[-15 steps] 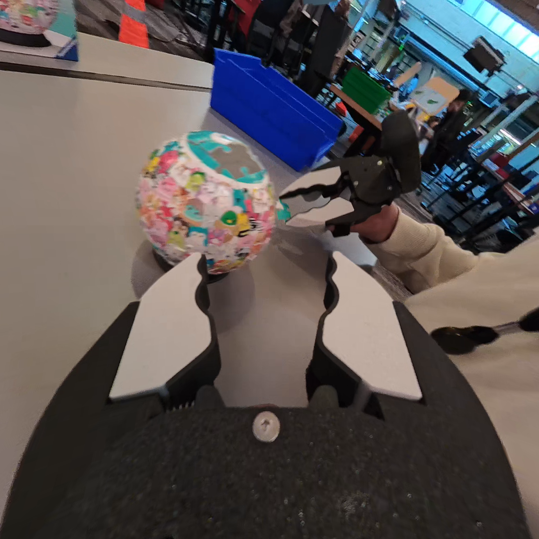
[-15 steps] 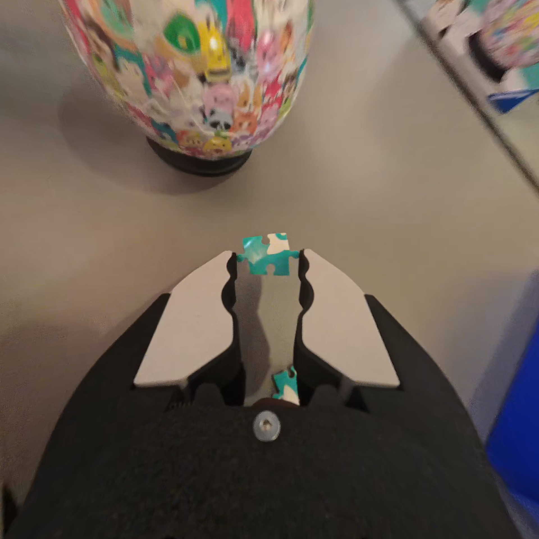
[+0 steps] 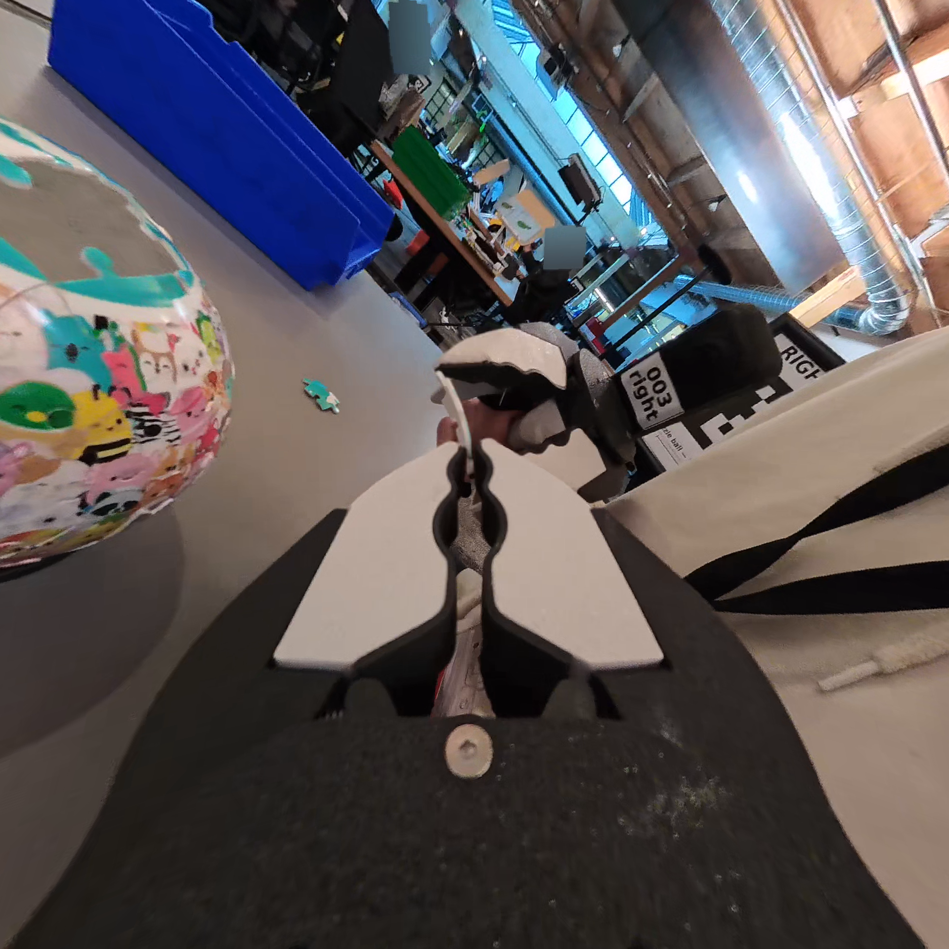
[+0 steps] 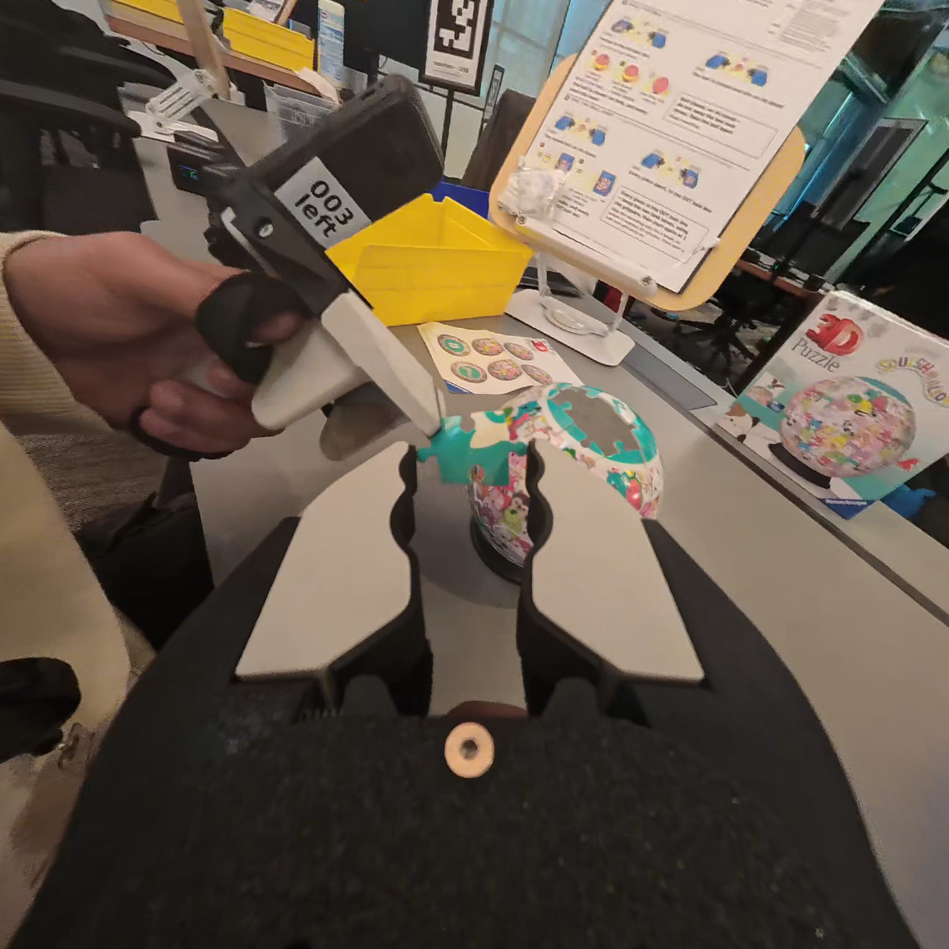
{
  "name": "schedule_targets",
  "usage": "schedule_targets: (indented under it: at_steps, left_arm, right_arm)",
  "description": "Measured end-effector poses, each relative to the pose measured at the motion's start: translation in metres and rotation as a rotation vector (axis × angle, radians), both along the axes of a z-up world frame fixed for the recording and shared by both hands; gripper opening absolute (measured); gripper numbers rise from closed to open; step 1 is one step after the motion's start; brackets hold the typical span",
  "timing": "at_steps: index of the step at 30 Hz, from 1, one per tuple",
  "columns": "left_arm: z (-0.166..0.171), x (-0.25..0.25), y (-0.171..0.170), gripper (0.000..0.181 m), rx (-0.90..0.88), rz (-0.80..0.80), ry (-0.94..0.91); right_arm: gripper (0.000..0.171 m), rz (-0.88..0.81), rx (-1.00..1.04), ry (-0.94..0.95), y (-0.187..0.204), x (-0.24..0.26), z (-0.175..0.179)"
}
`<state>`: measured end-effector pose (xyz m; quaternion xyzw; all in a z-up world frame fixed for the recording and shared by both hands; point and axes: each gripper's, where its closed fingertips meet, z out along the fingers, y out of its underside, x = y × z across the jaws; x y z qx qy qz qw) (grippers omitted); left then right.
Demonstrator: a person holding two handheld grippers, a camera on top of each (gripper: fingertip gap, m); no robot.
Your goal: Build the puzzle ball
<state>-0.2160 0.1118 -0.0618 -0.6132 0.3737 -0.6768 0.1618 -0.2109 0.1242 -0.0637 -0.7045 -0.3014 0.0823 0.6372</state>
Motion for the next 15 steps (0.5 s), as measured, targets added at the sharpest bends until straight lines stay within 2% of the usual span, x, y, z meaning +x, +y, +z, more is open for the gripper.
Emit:
schedule_targets:
  at_steps: [4, 5, 10, 15]
  left_arm:
    - [0.001, -0.002, -0.003, 0.011, 0.010, -0.027, 0.009]
    - [0.002, -0.002, -0.004, 0.000, 0.012, -0.033, 0.000]
    - [-0.002, -0.001, 0.000, 0.000, 0.005, -0.020, 0.009]
    - [0.000, -0.003, 0.006, 0.000, 0.021, -0.003, -0.001]
  right_arm:
    - [0.040, 0.032, -0.005, -0.074, 0.002, -0.011, -0.007]
    - [0.040, 0.049, -0.004, -0.088, 0.002, -0.014, -0.008]
    - [0.040, 0.102, -0.041, -0.091, 0.006, -0.027, -0.015]
    - [0.040, 0.082, -0.070, -0.089, 0.014, -0.018, -0.020]
